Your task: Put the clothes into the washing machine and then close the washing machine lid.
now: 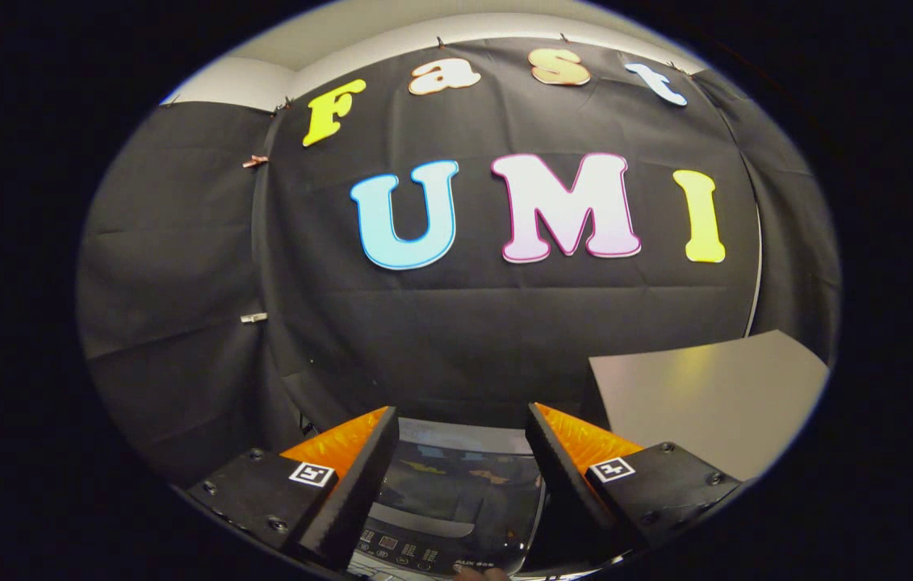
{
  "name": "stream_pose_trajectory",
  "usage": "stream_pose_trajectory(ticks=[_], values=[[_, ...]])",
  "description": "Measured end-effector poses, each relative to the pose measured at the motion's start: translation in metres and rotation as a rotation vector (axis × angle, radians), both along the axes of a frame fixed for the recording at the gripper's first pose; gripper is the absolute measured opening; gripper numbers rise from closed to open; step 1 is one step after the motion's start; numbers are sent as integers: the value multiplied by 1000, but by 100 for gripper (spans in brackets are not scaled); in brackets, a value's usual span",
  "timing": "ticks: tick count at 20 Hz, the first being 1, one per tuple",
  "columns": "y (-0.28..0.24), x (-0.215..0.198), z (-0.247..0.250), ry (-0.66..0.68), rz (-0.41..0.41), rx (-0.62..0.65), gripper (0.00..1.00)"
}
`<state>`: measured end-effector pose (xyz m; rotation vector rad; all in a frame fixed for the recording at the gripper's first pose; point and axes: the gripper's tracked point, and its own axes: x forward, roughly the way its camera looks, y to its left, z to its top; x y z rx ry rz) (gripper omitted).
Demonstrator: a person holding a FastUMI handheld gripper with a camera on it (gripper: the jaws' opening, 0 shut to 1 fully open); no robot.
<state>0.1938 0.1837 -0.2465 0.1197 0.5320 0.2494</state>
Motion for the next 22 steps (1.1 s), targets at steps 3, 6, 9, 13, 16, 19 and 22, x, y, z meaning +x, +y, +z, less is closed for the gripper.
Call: stream_pose_trajectory(ticks=[3, 6, 9, 13, 16, 19, 22], values=[[-20, -14, 45, -73, -3, 41, 99], [-47, -30, 87, -151, -22, 37, 98], [-79, -45, 115, -178, -48, 7, 98], [-112, -73, 151, -225, -33, -22, 98], [-139, -97, 177, -262, -37, -61, 98], [-159, -119, 196, -289, -51, -79, 98], [-180, -141, 208, -318, -68, -105, 98]])
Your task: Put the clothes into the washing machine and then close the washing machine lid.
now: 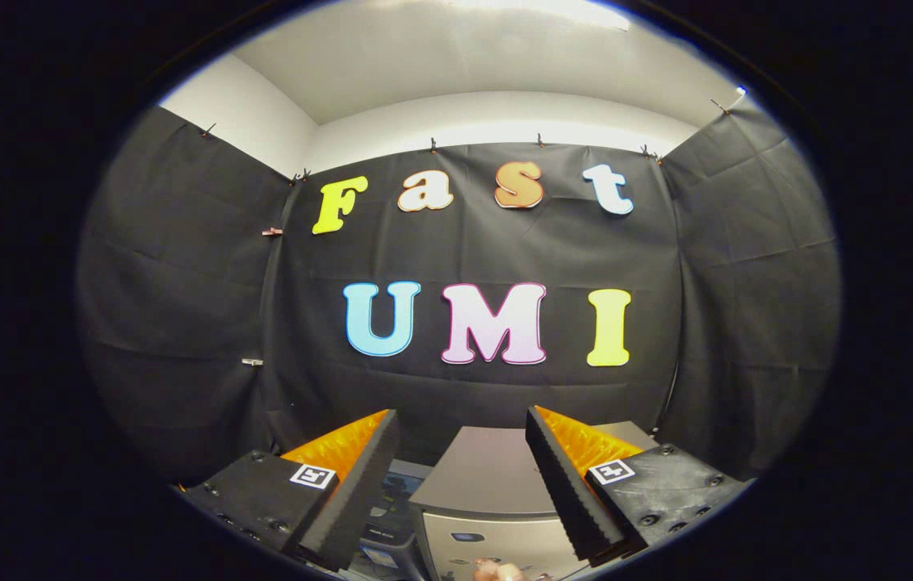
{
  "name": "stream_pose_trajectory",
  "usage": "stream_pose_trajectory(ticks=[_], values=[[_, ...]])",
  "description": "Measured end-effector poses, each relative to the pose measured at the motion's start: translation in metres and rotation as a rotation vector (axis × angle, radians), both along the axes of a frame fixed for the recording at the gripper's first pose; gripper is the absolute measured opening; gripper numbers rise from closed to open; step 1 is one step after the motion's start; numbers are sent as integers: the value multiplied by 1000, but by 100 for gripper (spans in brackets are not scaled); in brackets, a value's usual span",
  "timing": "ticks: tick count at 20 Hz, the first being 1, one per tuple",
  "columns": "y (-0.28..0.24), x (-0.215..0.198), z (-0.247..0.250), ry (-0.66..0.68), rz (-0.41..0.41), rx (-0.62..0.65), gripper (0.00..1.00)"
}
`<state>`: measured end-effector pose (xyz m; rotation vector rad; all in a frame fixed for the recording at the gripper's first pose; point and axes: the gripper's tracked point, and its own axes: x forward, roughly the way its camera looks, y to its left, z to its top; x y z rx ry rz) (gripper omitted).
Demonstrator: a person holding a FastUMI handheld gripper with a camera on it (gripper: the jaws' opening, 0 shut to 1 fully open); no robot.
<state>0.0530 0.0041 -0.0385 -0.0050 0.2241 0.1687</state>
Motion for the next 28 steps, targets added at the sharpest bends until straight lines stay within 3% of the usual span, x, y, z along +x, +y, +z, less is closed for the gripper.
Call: stream_pose_trajectory(ticks=[11, 28], values=[[-54, -40, -7, 24, -127, -53, 99], [-51, -44, 5, -20, -121, -42, 99]])
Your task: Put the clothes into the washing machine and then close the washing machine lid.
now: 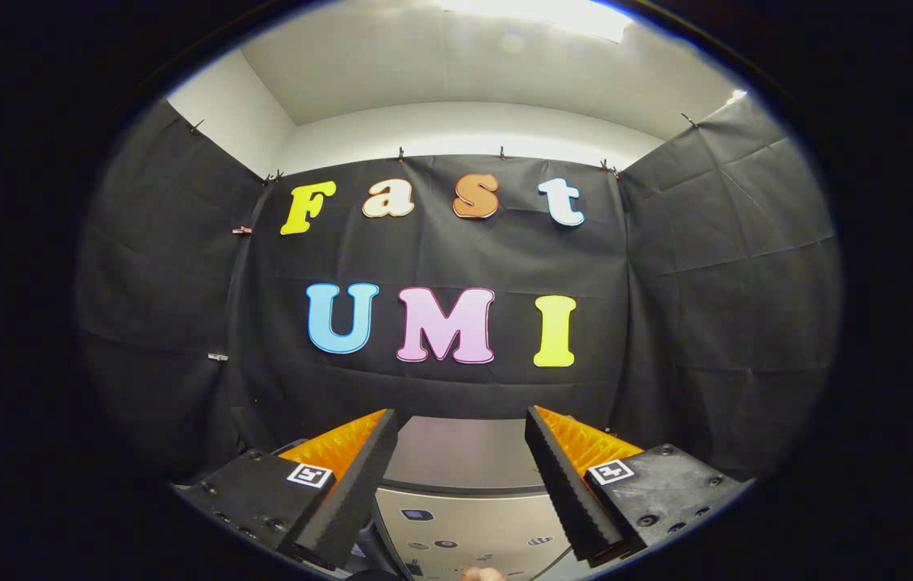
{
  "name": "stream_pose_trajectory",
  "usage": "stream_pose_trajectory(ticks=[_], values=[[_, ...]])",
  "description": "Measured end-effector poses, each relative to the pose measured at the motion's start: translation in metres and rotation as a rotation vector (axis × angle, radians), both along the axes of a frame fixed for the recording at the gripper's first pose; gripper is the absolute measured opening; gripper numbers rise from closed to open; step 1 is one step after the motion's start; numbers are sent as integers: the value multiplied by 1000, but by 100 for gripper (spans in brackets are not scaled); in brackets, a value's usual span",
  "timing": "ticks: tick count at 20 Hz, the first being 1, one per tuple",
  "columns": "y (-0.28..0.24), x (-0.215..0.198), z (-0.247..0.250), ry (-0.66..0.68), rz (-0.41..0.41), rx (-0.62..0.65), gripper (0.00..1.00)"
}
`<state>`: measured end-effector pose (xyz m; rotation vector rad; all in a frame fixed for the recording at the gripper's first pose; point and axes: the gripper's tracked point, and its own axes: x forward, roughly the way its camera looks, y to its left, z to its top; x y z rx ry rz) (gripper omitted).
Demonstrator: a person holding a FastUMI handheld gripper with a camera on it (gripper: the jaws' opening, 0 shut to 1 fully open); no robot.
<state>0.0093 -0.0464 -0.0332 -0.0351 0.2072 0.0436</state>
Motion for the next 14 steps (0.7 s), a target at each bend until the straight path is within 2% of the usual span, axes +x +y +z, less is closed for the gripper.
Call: stream_pose_trajectory(ticks=[14], values=[[6, -8, 9, -24, 5, -9, 99]])
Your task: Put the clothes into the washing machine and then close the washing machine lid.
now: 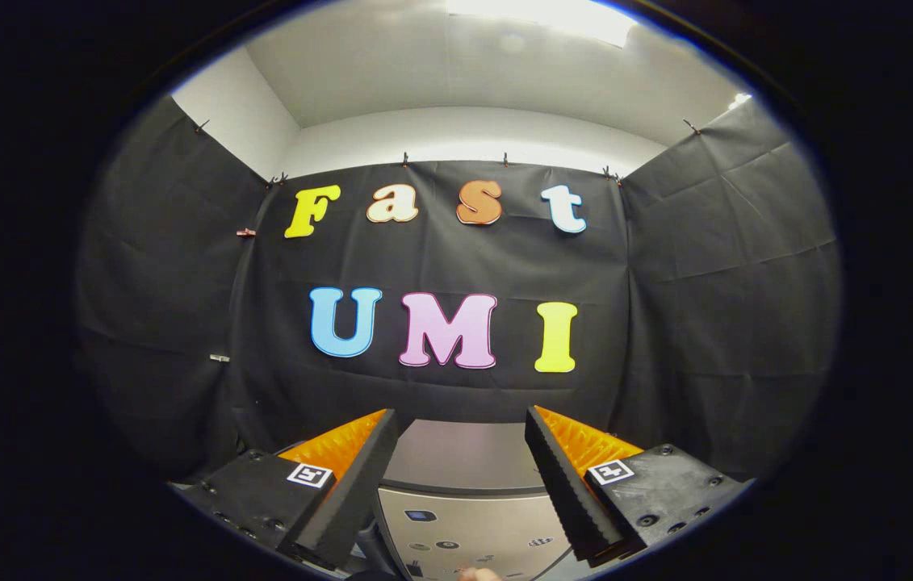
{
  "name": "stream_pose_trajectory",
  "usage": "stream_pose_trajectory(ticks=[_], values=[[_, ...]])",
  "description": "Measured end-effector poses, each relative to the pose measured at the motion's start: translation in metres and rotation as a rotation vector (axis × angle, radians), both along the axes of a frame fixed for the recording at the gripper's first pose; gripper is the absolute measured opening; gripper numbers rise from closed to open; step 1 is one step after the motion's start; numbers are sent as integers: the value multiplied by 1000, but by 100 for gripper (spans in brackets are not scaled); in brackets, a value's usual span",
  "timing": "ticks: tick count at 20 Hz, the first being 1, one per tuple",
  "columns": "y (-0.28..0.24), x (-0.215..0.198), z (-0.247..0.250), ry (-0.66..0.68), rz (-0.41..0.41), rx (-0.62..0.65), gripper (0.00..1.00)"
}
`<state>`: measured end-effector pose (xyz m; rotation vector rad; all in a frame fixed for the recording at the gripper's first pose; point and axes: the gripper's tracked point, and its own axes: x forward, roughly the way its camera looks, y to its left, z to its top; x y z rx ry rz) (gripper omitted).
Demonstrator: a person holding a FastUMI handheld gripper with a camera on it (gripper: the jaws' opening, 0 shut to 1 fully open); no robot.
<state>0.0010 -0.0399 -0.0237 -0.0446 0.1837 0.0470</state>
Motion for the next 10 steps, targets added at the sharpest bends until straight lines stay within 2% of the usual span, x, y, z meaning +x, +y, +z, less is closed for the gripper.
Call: stream_pose_trajectory(ticks=[10], values=[[-3, -1, -2, -7, -10, -8, 99]])
